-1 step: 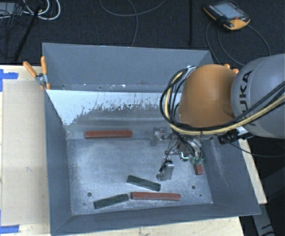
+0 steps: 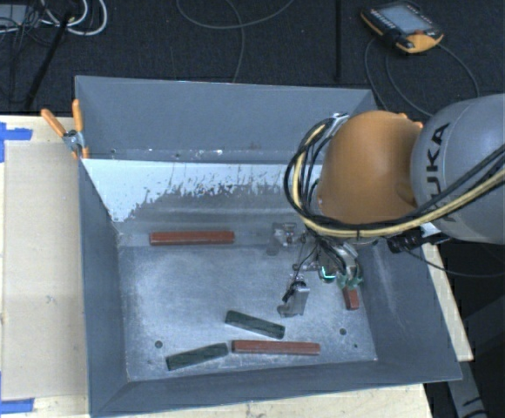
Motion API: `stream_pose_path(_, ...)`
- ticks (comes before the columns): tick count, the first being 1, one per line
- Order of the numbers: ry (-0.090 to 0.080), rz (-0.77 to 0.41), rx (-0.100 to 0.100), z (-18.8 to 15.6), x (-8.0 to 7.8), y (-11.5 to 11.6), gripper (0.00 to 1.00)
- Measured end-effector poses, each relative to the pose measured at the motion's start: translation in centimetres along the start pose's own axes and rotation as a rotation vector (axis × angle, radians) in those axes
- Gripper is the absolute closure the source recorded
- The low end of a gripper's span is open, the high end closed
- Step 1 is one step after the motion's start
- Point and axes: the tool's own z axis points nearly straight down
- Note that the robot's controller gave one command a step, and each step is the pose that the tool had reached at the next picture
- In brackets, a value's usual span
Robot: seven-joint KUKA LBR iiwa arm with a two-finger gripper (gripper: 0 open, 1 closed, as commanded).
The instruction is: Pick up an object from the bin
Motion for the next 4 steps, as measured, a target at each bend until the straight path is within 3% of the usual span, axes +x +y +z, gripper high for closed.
stream_pose_path(1, -0.008, 0.042, 0.000, 4.5, 2.0, 2.1, 0.00)
stream_pose_path(2, -0.002, 0.168, -0.001, 9.7, 1.2, 2.5, 0.00)
stream_pose_path(3, -0.001, 0.150, 0.000, 11.8, 2.8, 0.2, 1.00)
stream_pose_path(4, -0.001, 0.151, 0.000, 11.8, 2.8, 0.2, 1.00)
